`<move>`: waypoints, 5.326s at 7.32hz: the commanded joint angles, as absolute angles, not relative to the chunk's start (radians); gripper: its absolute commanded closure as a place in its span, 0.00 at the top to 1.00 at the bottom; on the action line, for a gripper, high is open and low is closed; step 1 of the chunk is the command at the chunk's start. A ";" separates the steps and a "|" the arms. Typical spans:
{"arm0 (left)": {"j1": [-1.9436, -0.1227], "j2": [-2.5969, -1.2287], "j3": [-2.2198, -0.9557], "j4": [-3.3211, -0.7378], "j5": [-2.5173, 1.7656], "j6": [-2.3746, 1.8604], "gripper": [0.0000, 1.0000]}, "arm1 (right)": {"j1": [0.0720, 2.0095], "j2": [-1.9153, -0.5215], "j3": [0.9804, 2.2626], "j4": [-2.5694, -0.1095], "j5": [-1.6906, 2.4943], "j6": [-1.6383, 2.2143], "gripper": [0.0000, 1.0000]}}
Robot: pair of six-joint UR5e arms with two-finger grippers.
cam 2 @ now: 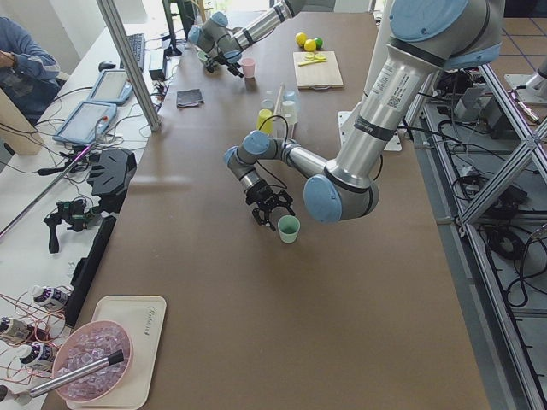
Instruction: Place cup on cup holder
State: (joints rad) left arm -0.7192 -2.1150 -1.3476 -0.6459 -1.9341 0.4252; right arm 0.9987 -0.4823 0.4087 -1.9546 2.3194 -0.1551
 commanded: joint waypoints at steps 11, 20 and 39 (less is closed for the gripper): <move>-0.667 -2.118 -1.328 -0.557 -1.778 0.413 0.98 | 0.960 -0.394 0.227 -1.971 2.272 -0.201 1.00; -0.669 -2.097 -1.322 -0.552 -1.821 0.419 0.97 | 0.950 -0.394 0.222 -2.020 2.235 -0.281 0.04; -0.941 -1.562 -1.905 -2.036 -2.014 0.013 0.53 | 1.078 -0.694 1.088 -1.549 2.324 0.173 0.00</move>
